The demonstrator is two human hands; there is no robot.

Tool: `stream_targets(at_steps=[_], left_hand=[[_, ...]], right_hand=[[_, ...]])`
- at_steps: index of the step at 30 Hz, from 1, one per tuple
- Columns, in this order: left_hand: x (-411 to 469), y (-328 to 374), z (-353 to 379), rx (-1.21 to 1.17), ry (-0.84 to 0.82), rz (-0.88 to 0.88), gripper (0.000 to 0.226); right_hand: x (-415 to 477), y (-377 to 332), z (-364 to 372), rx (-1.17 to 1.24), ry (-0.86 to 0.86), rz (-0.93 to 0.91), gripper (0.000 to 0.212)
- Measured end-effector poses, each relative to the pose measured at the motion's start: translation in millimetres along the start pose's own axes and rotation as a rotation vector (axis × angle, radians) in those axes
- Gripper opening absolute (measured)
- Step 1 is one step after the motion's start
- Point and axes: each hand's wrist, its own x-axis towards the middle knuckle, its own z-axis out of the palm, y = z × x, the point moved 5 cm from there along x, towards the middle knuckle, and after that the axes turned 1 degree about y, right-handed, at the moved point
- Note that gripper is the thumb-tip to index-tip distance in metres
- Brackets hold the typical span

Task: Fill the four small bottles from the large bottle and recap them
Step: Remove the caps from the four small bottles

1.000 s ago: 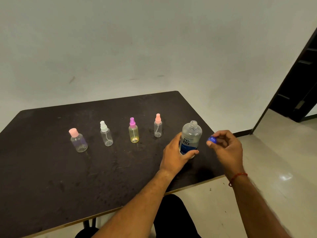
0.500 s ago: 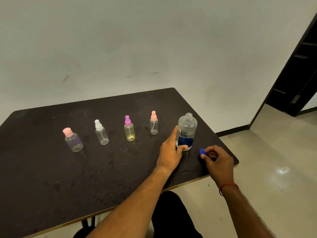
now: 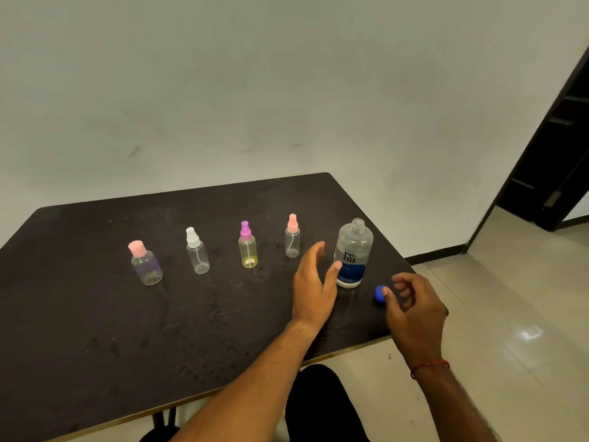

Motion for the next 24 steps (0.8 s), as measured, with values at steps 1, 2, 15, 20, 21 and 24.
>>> stream_targets(at_steps=[1, 2, 15, 20, 21, 24], left_hand=[[-2, 2, -8, -0.009, 0.052, 0.034, 0.043], [-4, 3, -16, -0.010, 0.091, 0.073, 0.033], [17, -29, -118, 0.140, 0.182, 0.077, 0.009], [11, -41, -115, 0.188, 0.130, 0.082, 0.013], [10, -41, -114, 0.198, 0.124, 0.091, 0.014], [10, -40, -114, 0.216, 0.122, 0.112, 0.015]], right_hand=[[-3, -9, 1, 0.024, -0.001, -0.038, 0.026], [-6, -17, 4, 0.045, -0.013, -0.071, 0.022], [-5, -106, 111, 0.074, -0.368, -0.161, 0.032], [30, -118, 147, 0.003, -0.341, -0.160, 0.046], [37, -121, 153, -0.012, -0.330, -0.149, 0.048], [54, -126, 169, -0.091, -0.325, -0.110, 0.053]])
